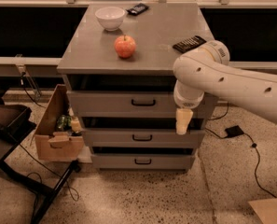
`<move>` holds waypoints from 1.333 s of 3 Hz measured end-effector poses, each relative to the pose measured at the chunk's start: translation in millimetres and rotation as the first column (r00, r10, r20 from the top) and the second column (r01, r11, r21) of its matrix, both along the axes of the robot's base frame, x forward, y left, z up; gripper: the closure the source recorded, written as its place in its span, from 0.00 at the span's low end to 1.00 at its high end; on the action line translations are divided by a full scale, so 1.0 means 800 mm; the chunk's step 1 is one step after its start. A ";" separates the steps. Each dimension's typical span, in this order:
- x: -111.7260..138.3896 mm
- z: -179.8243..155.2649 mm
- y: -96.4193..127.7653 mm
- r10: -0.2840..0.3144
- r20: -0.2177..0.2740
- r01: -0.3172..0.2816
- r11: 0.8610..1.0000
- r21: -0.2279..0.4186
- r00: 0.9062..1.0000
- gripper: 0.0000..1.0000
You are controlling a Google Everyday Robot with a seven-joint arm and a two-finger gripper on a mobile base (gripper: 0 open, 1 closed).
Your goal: Open top drawer
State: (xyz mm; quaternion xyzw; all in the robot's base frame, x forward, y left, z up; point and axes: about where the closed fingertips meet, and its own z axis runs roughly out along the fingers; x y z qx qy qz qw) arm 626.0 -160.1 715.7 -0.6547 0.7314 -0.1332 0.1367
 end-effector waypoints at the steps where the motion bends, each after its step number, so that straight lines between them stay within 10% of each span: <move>1: 0.029 -0.015 0.001 0.016 -0.011 -0.016 1.000 0.016 1.000 0.00; 2: 0.043 -0.037 -0.001 0.019 -0.045 -0.019 1.000 0.009 0.999 0.00; 4: 0.049 -0.068 -0.022 -0.035 -0.108 0.029 0.998 -0.054 0.994 0.46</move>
Offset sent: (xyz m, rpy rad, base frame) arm 0.0504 -0.0027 -0.0498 -0.0013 0.0847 0.0213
